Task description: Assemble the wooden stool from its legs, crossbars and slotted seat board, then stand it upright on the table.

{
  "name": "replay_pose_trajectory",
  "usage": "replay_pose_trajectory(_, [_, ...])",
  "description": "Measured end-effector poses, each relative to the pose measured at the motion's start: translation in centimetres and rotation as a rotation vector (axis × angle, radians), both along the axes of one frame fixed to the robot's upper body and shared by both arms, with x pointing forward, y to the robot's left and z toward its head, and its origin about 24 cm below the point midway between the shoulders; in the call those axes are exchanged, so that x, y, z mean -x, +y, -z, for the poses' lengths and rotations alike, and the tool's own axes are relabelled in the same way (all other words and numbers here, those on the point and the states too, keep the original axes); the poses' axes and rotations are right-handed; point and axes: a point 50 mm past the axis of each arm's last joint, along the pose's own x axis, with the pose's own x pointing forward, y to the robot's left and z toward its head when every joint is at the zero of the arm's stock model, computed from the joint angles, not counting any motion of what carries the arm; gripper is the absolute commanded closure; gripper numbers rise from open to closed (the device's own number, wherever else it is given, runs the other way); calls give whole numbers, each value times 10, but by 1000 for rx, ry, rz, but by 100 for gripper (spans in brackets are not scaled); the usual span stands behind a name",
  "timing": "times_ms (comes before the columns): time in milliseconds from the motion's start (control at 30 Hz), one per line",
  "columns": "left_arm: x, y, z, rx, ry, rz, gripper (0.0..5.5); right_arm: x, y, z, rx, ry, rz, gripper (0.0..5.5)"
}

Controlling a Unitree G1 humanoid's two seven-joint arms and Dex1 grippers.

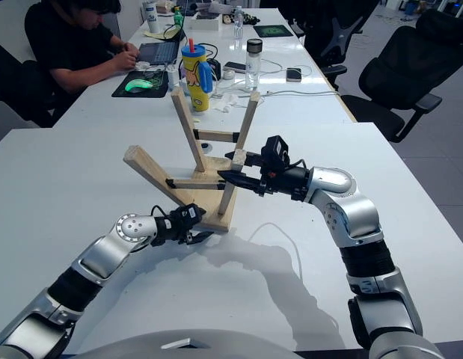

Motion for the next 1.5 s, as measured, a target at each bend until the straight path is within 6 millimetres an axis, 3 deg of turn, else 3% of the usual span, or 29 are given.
replay_pose_trajectory(133, [11, -2, -1, 37, -59, -57, 216, 4, 6, -2, 35, 12, 2, 342])
replay_pose_trajectory(200, [34, -15, -5, 150, -30, -30, 216, 8, 13, -4, 44, 15, 1, 343])
replay_pose_trajectory(300, [52, -19, -35, 290, -188, 2, 216, 13, 17, -6, 55, 20, 10, 343])
replay_pose_trajectory(433, [43, 11, -97, 393, -680, -148, 216, 16, 18, -6, 71, 35, 29, 343])
replay_pose_trajectory(567, [24, 30, -139, 382, -1003, -338, 216, 14, 18, -7, 82, 41, 25, 343])
replay_pose_trajectory(633, [17, 31, -149, 315, -1076, -379, 216, 13, 19, -7, 89, 41, 17, 343])
replay_pose_trajectory(767, [9, 24, -142, 177, -1090, -366, 216, 11, 20, -8, 99, 41, 9, 344])
replay_pose_trajectory(900, [5, 2, -81, -171, -903, -129, 216, 10, 20, -7, 103, 45, 5, 344])
replay_pose_trajectory(1033, [4, 0, -83, -280, -974, -47, 216, 8, 21, -8, 104, 43, 9, 344])
replay_pose_trajectory(1133, [-2, 1, -86, -224, -943, -94, 216, 8, 21, -7, 104, 46, 10, 344])
replay_pose_trajectory(1233, [-10, 5, -94, -51, -888, -251, 216, 8, 24, -6, 93, 38, 4, 344])
replay_pose_trajectory(1367, [0, 21, -134, 266, -1032, -406, 216, 10, 26, -1, 35, 12, 6, 345])
replay_pose_trajectory(1400, [3, 24, -135, 296, -1038, -407, 216, 11, 26, 1, 23, 9, 9, 345])
replay_pose_trajectory(1500, [30, 38, -103, 368, -909, -369, 216, 14, 25, 3, -22, -31, 29, 345])
